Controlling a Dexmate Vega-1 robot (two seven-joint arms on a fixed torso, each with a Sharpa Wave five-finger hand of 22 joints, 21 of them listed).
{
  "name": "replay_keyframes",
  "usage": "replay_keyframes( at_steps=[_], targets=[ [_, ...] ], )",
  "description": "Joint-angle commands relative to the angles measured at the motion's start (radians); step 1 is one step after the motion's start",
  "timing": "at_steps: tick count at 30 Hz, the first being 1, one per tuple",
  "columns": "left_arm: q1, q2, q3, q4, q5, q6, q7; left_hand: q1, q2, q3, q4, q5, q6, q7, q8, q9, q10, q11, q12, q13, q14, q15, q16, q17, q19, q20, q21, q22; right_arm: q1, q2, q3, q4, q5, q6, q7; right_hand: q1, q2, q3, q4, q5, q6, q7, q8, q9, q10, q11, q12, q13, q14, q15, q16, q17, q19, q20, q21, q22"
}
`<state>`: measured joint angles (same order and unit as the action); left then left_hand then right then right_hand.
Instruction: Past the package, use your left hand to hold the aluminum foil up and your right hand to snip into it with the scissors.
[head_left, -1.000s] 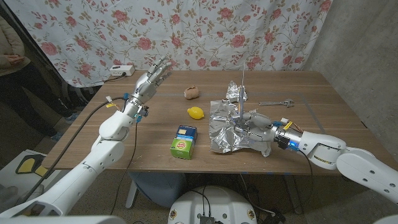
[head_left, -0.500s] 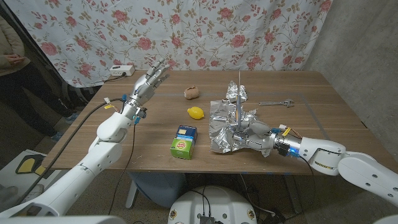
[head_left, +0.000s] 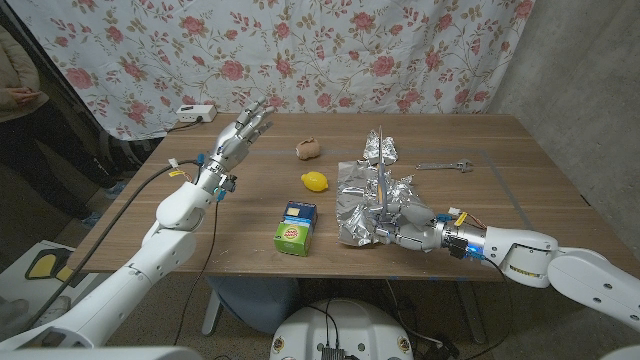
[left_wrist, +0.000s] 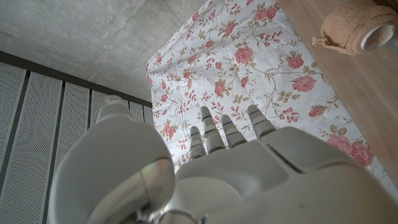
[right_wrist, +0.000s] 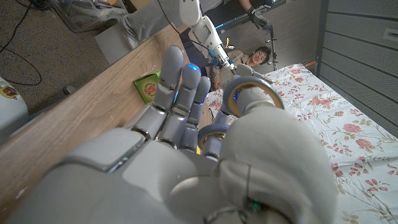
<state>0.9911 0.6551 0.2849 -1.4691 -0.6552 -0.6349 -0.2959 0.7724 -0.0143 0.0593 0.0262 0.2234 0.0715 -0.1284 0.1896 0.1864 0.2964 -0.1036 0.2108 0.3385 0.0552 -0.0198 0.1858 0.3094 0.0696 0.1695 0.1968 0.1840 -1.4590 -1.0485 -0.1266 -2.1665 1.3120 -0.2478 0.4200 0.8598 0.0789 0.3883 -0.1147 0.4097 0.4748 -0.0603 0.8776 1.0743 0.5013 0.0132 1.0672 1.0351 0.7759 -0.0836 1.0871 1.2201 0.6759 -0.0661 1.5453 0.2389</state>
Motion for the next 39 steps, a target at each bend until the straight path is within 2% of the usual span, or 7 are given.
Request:
replay_keyframes(
  at_steps=[1, 9, 15, 21, 27, 36, 39],
  targets=[
    [0.014, 0.006, -0.001, -0.01, 0.006, 0.004, 0.017, 0.001, 0.01, -0.002, -0.002, 0.005, 0.007, -0.006, 0.007, 0.0, 0.005, -0.013, 0.007, -0.001, -0.001, -0.001, 0.005, -0.001, -0.002, -0.004, 0.007, 0.002, 0.003, -0.005, -0.009, 0.003, -0.024, 0.012, 0.037, -0.128, -0.088, -0.086, 0.046, -0.11, 0.039, 0.087, -0.031, -0.239, 0.058, -0.042, 0.001, 0.001, 0.0, -0.129, -0.003, 0.006, 0.024, -0.13, -0.007, -0.018],
    [0.025, 0.012, -0.007, -0.021, 0.008, 0.008, 0.03, 0.001, 0.011, -0.003, -0.002, 0.005, 0.005, -0.008, 0.006, 0.0, 0.005, -0.014, 0.008, -0.003, -0.002, -0.001, 0.005, -0.005, -0.002, -0.004, 0.007, 0.002, 0.018, -0.006, -0.022, 0.002, -0.06, 0.037, 0.061, -0.187, -0.145, -0.122, 0.053, -0.186, 0.04, 0.102, -0.055, -0.255, 0.051, -0.032, -0.003, -0.003, -0.006, -0.128, -0.022, -0.012, 0.028, -0.115, -0.013, -0.026],
    [0.027, 0.01, -0.006, -0.021, 0.005, 0.006, 0.029, 0.001, 0.012, -0.003, -0.003, 0.005, 0.004, -0.009, 0.006, 0.0, 0.007, -0.014, 0.008, -0.005, -0.001, -0.001, 0.006, -0.009, -0.002, -0.004, 0.007, 0.002, 0.024, -0.014, -0.028, -0.001, -0.082, 0.05, 0.065, -0.262, -0.217, -0.173, 0.07, -0.204, 0.037, 0.115, -0.064, -0.247, 0.046, -0.011, -0.003, 0.005, 0.0, -0.106, -0.047, -0.04, 0.039, -0.091, -0.022, -0.039],
    [0.029, 0.008, -0.007, -0.022, 0.006, 0.006, 0.033, 0.001, 0.012, -0.004, -0.003, 0.006, 0.002, -0.01, 0.005, 0.0, 0.007, -0.016, 0.009, -0.006, 0.0, -0.001, 0.007, -0.012, -0.002, -0.004, 0.007, 0.002, 0.032, -0.016, -0.034, -0.004, -0.091, 0.062, 0.067, -0.308, -0.239, -0.203, 0.084, -0.201, 0.032, 0.134, -0.079, -0.253, 0.038, 0.006, -0.011, 0.0, 0.003, -0.086, -0.071, -0.066, 0.04, -0.073, -0.035, -0.049],
    [0.034, 0.011, -0.008, -0.027, 0.012, 0.006, 0.04, 0.002, 0.013, -0.003, -0.004, 0.006, 0.002, -0.01, 0.005, 0.0, 0.008, -0.016, 0.009, -0.008, 0.004, -0.002, 0.008, -0.015, 0.0, -0.005, 0.008, 0.002, 0.043, -0.007, -0.059, 0.007, -0.113, 0.078, 0.072, -0.194, -0.189, -0.155, 0.033, -0.19, 0.043, 0.129, -0.083, -0.245, 0.051, -0.003, -0.01, -0.007, 0.004, -0.095, -0.076, -0.072, 0.047, -0.077, -0.041, -0.049],
    [0.047, 0.031, -0.029, -0.07, 0.088, -0.006, 0.104, 0.011, 0.023, 0.002, -0.007, 0.007, 0.016, -0.021, 0.01, 0.0, 0.024, -0.027, 0.016, -0.012, 0.008, -0.006, 0.011, -0.024, 0.002, -0.006, 0.008, 0.002, 0.075, 0.033, -0.119, 0.051, -0.126, 0.111, 0.111, -0.109, -0.151, -0.119, -0.005, -0.199, 0.036, 0.123, -0.087, -0.234, 0.044, -0.012, -0.005, 0.003, -0.001, -0.103, -0.086, -0.079, 0.048, -0.084, -0.05, -0.056],
    [0.058, 0.041, -0.045, -0.1, 0.16, -0.015, 0.16, 0.042, 0.054, 0.022, -0.022, 0.005, 0.09, -0.031, 0.032, 0.0, 0.051, -0.039, 0.027, -0.019, 0.03, -0.02, 0.019, -0.042, 0.012, -0.007, 0.011, 0.001, 0.081, 0.051, -0.136, 0.07, -0.118, 0.125, 0.134, -0.094, -0.138, -0.113, -0.01, -0.205, 0.034, 0.119, -0.087, -0.229, 0.042, -0.013, -0.006, 0.002, -0.004, -0.103, -0.087, -0.082, 0.044, -0.084, -0.054, -0.058]
  ],
)
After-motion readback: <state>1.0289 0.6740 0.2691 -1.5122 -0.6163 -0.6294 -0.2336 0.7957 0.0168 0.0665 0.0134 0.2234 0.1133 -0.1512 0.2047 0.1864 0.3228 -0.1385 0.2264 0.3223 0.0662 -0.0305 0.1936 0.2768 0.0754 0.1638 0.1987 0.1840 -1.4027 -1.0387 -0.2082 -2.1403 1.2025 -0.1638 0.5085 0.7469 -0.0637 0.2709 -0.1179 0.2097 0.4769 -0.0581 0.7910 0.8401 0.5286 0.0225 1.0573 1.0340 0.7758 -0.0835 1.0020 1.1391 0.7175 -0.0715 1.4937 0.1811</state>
